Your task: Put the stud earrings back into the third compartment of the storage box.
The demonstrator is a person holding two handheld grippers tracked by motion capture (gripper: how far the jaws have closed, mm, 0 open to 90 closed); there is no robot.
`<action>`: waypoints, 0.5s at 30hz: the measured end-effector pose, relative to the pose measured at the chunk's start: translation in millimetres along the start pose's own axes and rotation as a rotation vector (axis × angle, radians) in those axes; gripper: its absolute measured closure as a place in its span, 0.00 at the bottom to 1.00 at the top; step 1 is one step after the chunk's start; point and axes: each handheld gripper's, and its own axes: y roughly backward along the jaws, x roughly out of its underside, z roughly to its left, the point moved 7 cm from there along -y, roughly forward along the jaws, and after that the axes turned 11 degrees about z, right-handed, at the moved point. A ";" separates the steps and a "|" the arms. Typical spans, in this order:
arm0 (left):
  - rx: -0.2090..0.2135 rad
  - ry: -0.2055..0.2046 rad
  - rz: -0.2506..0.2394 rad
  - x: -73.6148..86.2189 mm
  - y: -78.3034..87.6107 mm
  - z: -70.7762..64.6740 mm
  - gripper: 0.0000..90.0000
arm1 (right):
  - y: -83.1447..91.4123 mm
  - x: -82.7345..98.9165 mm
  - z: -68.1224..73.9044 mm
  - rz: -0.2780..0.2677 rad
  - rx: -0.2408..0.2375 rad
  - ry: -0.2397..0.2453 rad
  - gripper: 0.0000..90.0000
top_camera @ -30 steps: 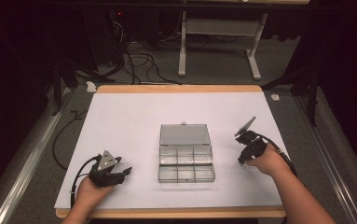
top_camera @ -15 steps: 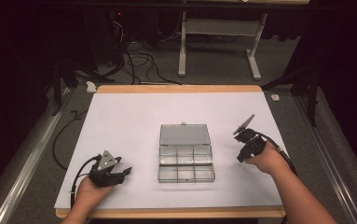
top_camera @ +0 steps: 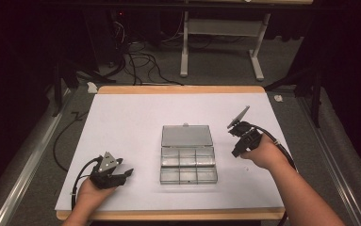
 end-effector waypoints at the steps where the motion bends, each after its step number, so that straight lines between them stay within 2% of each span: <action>1: 0.000 0.000 0.000 0.0 0.0 0.0 0.45 | 2.3 -2.3 3.4 -0.001 -0.002 0.004 0.96; 7: 0.001 0.000 0.000 0.0 0.0 0.0 0.45 | 8.7 -14.4 18.5 -0.014 -0.001 0.050 0.96; 13: 0.001 0.000 0.000 0.0 0.0 0.0 0.45 | 8.1 -26.1 32.9 -0.015 -0.008 0.082 0.96; 15: 0.001 0.000 0.000 0.0 0.0 0.0 0.45 | 7.6 -28.7 38.3 -0.007 -0.016 0.071 0.96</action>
